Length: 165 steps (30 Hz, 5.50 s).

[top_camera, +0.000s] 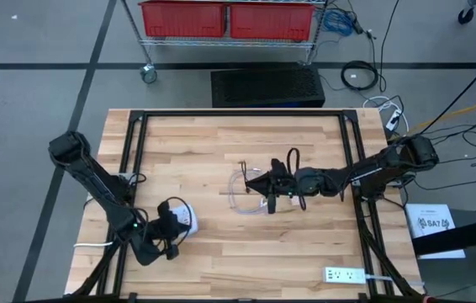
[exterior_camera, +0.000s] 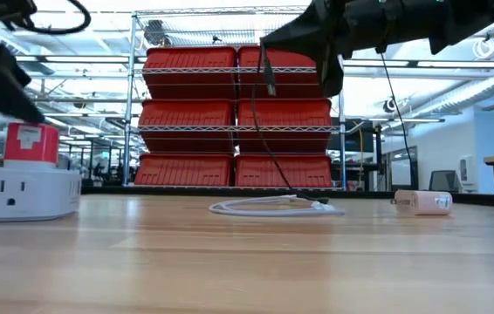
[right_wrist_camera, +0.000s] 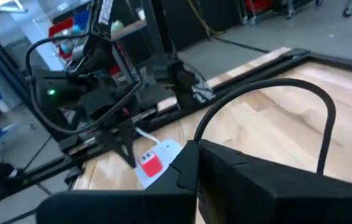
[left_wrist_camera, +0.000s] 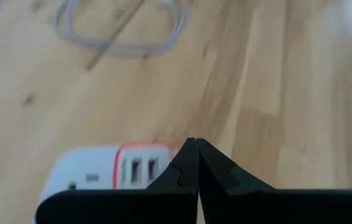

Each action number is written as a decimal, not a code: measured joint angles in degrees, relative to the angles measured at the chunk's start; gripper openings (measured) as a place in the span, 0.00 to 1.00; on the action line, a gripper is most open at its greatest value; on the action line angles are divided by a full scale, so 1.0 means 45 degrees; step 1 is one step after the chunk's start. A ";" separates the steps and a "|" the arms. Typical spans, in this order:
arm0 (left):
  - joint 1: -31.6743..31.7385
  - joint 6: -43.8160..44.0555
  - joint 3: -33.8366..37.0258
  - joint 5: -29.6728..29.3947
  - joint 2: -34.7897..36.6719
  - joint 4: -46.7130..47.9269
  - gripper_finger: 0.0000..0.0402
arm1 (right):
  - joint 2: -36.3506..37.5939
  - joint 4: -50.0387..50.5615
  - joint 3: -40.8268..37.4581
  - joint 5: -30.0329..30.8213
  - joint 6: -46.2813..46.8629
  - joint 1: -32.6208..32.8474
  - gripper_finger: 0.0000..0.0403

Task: Insert USB
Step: Insert the black charger cable into the red charger adapter on the left white outlet extension

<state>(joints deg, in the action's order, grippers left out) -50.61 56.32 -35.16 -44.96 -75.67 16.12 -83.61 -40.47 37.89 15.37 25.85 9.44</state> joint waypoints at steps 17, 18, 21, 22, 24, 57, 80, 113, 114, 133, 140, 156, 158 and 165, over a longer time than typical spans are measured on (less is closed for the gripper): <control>0.2768 -0.7124 -0.0019 -0.1688 0.0744 -0.6875 0.18 | -0.3411 0.1892 0.5363 0.0258 -0.2653 0.1028 0.00; 0.2783 -0.7520 -0.0019 -0.1695 0.0761 -0.7270 0.21 | -0.3546 0.2133 0.5582 0.0280 -0.2706 0.1053 0.00; 0.2779 -0.8524 -0.0024 -0.1715 0.0770 -0.8548 0.31 | -0.3811 0.2292 0.5873 0.0302 -0.2872 0.1119 0.00; 0.2778 -0.8759 -0.0024 -0.1744 0.0771 -0.8861 0.34 | -0.3828 0.2303 0.5881 0.0339 -0.2865 0.1119 0.00; 0.2778 -0.9014 -0.0034 -0.2061 0.0771 -0.9109 0.39 | -0.3847 0.2285 0.5926 0.0357 -0.2795 0.1095 0.00; 0.1304 -0.8249 -0.0034 -0.2735 0.0771 -0.6443 0.47 | -0.4420 1.0115 0.5921 -0.2060 -0.2743 0.2845 0.30; 0.1044 -0.7258 -0.0034 -0.2253 0.0771 -0.5317 0.47 | -0.6601 0.7394 0.5921 -0.2369 -0.9304 0.2903 0.24; 0.1088 -0.7264 -0.0029 -0.2052 0.0771 -0.5183 0.47 | -0.6615 0.6568 0.5921 -0.5384 -1.1105 0.2475 0.07; 0.1088 -0.7263 -0.0029 -0.2052 0.0771 -0.5182 0.47 | -0.6615 0.6511 0.5921 -0.5239 -1.0964 0.2475 0.05; 0.1237 -0.7258 -0.0019 -0.1943 0.0766 -0.5147 0.47 | -0.8131 0.5979 0.6712 -0.5084 -1.0414 0.2504 0.38; 0.1253 -0.7255 -0.0019 -0.1681 0.0766 -0.5145 0.47 | -0.8549 0.7226 0.8131 -0.4743 -1.0630 0.2355 0.09; 0.0399 -1.0963 -0.1181 -0.4074 0.0771 -0.5399 0.47 | -0.5545 0.6769 0.8137 -0.4758 -0.7133 0.1220 0.00; 0.0138 -1.1934 -0.1625 -0.4617 0.0774 -0.5521 0.47 | -0.5210 0.6666 0.8136 -0.4733 -0.6481 0.1115 0.00; -0.0121 -1.2021 -0.2006 -0.4219 0.0786 -0.5206 0.47 | -0.4833 0.6357 0.8140 -0.4396 -0.5245 0.0699 0.00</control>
<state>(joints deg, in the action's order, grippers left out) -51.16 2.23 -44.18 -63.94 -72.14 -7.31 -105.36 -11.87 74.52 -4.41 2.25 12.59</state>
